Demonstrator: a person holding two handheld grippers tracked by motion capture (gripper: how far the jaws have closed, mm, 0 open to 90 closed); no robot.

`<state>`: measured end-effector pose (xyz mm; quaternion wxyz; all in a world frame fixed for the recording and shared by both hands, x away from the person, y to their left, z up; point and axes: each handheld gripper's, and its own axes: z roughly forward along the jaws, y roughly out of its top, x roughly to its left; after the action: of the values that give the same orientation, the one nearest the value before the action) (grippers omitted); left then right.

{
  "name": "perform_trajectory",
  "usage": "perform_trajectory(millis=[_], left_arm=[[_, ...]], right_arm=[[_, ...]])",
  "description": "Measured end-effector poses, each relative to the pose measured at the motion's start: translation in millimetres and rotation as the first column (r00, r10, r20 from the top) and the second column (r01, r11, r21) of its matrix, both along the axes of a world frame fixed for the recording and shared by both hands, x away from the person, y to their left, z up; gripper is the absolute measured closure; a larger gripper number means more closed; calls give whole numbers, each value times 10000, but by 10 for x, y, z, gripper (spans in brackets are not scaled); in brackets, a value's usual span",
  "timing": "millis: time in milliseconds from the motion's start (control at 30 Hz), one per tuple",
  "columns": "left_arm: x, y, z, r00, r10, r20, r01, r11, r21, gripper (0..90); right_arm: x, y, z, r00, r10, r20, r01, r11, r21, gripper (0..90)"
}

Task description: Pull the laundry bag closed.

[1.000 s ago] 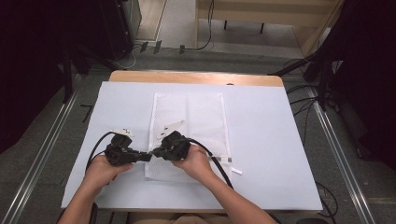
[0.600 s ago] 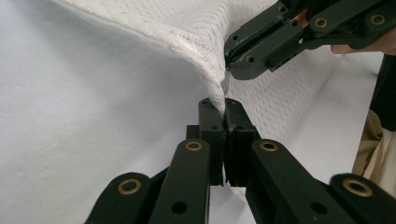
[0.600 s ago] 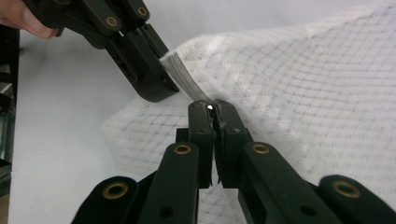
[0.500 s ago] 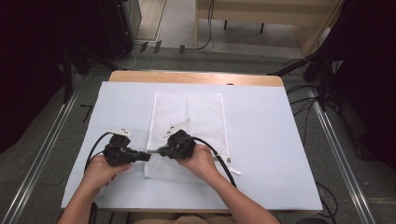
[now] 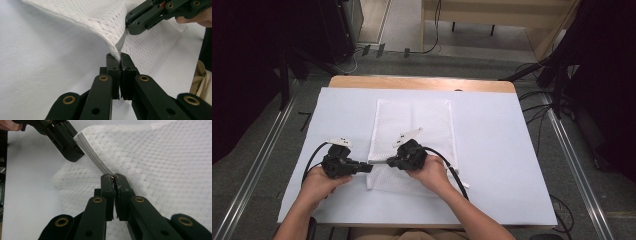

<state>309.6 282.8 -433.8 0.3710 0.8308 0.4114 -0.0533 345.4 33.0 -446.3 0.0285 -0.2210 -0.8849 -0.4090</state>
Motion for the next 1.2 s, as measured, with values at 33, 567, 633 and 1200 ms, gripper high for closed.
perform_trajectory(millis=[33,567,633,1200], left_arm=[[-1,0,0,10000,-7,15,7,10000,22,885],[-18,-1,12,9999,-68,100,68,10000,22,885],[-16,6,12,9999,-88,92,88,10000,17,885],[-20,18,19,10000,-71,28,71,10000,-9,885]], right_arm=[[0,-6,0,10000,-27,-7,27,10000,3,883],[10,-84,-19,10000,-15,-67,15,10000,19,883],[17,-111,-20,9999,-65,-108,65,10000,-2,883],[33,-244,-47,9997,-185,-128,182,9996,-219,882]])
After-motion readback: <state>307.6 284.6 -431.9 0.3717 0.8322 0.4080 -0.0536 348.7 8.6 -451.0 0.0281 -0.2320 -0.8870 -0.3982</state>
